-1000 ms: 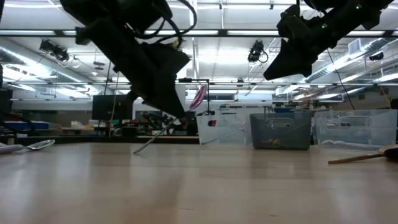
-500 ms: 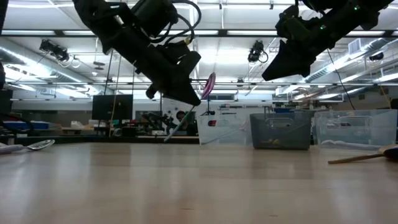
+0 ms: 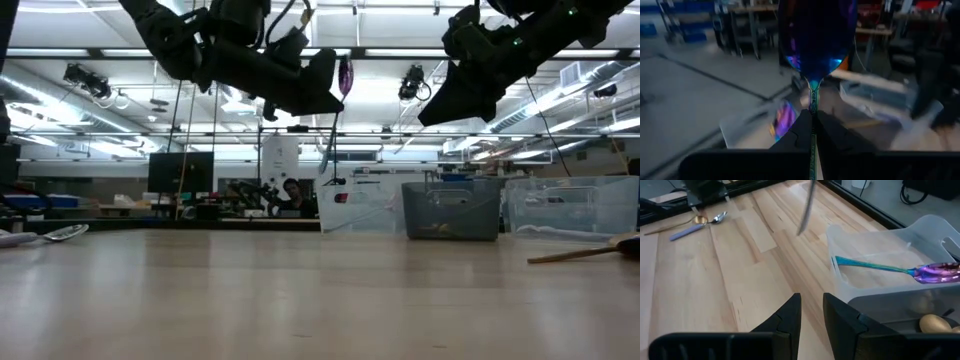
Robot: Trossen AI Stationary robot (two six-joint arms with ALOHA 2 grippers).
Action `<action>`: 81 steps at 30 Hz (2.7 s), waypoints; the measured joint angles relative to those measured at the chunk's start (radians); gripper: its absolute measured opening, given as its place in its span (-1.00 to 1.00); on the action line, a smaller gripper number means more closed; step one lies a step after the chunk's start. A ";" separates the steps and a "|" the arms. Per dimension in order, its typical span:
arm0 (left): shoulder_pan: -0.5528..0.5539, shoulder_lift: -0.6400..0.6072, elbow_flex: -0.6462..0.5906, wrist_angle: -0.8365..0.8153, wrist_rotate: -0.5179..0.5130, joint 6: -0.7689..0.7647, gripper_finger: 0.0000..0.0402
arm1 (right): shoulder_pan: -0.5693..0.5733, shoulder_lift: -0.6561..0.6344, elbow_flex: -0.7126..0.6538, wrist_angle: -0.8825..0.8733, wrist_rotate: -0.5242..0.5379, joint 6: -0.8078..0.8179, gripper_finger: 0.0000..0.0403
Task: Sort silverware by color (type)
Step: Put the blue spoon into the left transparent bin, then put the gold spoon into the black bin
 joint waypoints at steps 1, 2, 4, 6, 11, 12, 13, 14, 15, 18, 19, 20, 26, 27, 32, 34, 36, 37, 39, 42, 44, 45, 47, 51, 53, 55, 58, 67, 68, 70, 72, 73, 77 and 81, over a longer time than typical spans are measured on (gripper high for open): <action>0.008 0.008 0.000 0.032 0.002 0.013 -0.92 | 0.000 0.000 0.000 0.002 0.000 -0.006 -0.55; 0.018 0.017 0.000 0.064 0.011 0.030 -0.92 | 0.000 0.000 0.000 0.004 0.000 -0.009 -0.55; 0.035 0.040 0.005 0.124 0.030 0.054 -0.92 | 0.000 0.000 0.000 0.008 0.000 -0.014 -0.55; 0.050 0.061 0.027 0.134 0.032 0.077 -0.92 | 0.000 0.000 0.000 0.009 0.000 -0.015 -0.55; 0.077 0.141 0.139 0.131 0.070 0.130 -0.92 | 0.000 0.000 0.000 0.012 0.000 -0.016 -0.55; 0.081 0.158 0.163 0.114 0.077 0.136 -0.92 | 0.000 0.000 0.000 0.011 0.000 -0.018 -0.55; 0.085 0.176 0.191 0.086 0.079 0.142 -0.92 | 0.000 0.000 0.000 0.012 0.000 -0.020 -0.55; 0.090 0.193 0.221 0.046 0.085 0.144 -0.92 | 0.001 0.000 0.000 0.011 0.000 -0.022 -0.55; 0.095 0.213 0.253 0.007 0.087 0.144 -0.92 | 0.001 0.000 0.000 0.010 0.000 -0.023 -0.55; 0.115 0.263 0.347 -0.146 0.106 0.139 -0.92 | 0.001 0.000 0.000 0.005 0.000 -0.023 -0.55; 0.122 0.278 0.376 -0.198 0.112 0.135 -0.92 | 0.001 0.000 0.000 -0.001 0.000 -0.023 -0.55; 0.130 0.290 0.403 -0.258 0.110 0.129 -0.92 | 0.001 0.000 0.000 -0.005 0.000 -0.023 -0.55; 0.181 0.332 0.507 -0.515 0.199 0.071 -0.92 | 0.001 0.000 0.000 -0.016 0.000 -0.023 -0.55; 0.188 0.335 0.509 -0.518 0.222 0.062 -0.92 | 0.001 0.000 0.000 -0.016 0.000 -0.023 -0.55; 0.210 0.335 0.507 -0.575 0.276 0.048 -0.92 | 0.002 0.000 0.000 -0.018 0.000 -0.023 -0.55; 0.216 0.335 0.507 -0.603 0.286 0.031 -0.92 | 0.002 0.000 0.000 -0.018 -0.001 -0.023 -0.55; 0.216 0.335 0.507 -0.614 0.299 0.019 -0.92 | 0.002 0.000 0.000 -0.018 -0.001 -0.023 -0.55; 0.216 0.335 0.507 -0.614 0.302 0.007 -0.92 | 0.002 0.000 0.000 -0.018 -0.001 -0.024 -0.55; 0.216 0.335 0.507 -0.616 0.302 0.002 -0.90 | 0.002 0.000 0.000 -0.018 -0.003 -0.037 -0.55; 0.213 0.335 0.507 -0.615 0.302 -0.001 -0.80 | 0.002 0.000 0.000 -0.018 -0.017 -0.040 -0.55; 0.213 0.335 0.507 -0.616 0.305 -0.019 -0.72 | 0.002 0.000 0.000 -0.019 -0.019 -0.041 -0.55; 0.213 0.335 0.507 -0.620 0.305 -0.026 -0.68 | 0.002 0.000 0.000 -0.019 -0.019 -0.041 -0.55; 0.214 0.335 0.507 -0.628 0.304 -0.036 -0.61 | 0.002 0.000 0.000 -0.022 -0.019 -0.041 -0.55; 0.213 0.335 0.507 -0.638 0.304 -0.049 -0.52 | 0.002 0.000 0.000 -0.032 -0.019 -0.041 -0.55; 0.210 0.335 0.507 -0.638 0.304 -0.049 -0.50 | 0.002 0.000 0.000 -0.038 -0.020 -0.041 -0.55; 0.206 0.326 0.506 -0.645 0.304 -0.049 -0.50 | 0.002 0.000 0.000 -0.047 -0.020 -0.041 -0.55; 0.189 0.299 0.506 -0.667 0.289 -0.049 -0.50 | 0.002 0.000 0.000 -0.076 -0.019 -0.041 -0.55; 0.088 0.186 0.507 -0.928 0.216 -0.077 -0.49 | 0.003 -0.002 0.000 -0.182 -0.029 -0.041 -0.55; 0.074 0.177 0.507 -0.958 0.216 -0.088 -0.49 | 0.003 -0.002 0.000 -0.185 -0.043 -0.042 -0.55; 0.039 0.169 0.506 -0.979 0.218 -0.108 -0.49 | 0.008 -0.003 0.000 -0.190 -0.078 -0.046 -0.55; 0.002 0.163 0.506 -0.995 0.221 -0.119 -0.49 | 0.016 -0.003 0.000 -0.190 -0.114 -0.050 -0.55; -0.015 0.162 0.506 -0.984 0.222 -0.120 -0.49 | 0.021 -0.003 0.000 -0.191 -0.131 -0.053 -0.55; -0.079 0.161 0.506 -0.992 0.224 -0.120 -0.49 | 0.048 -0.008 0.000 -0.210 -0.234 -0.037 -0.55; -0.124 0.161 0.506 -0.995 0.223 -0.120 -0.49 | 0.106 -0.003 0.000 -0.214 -0.315 0.019 -0.55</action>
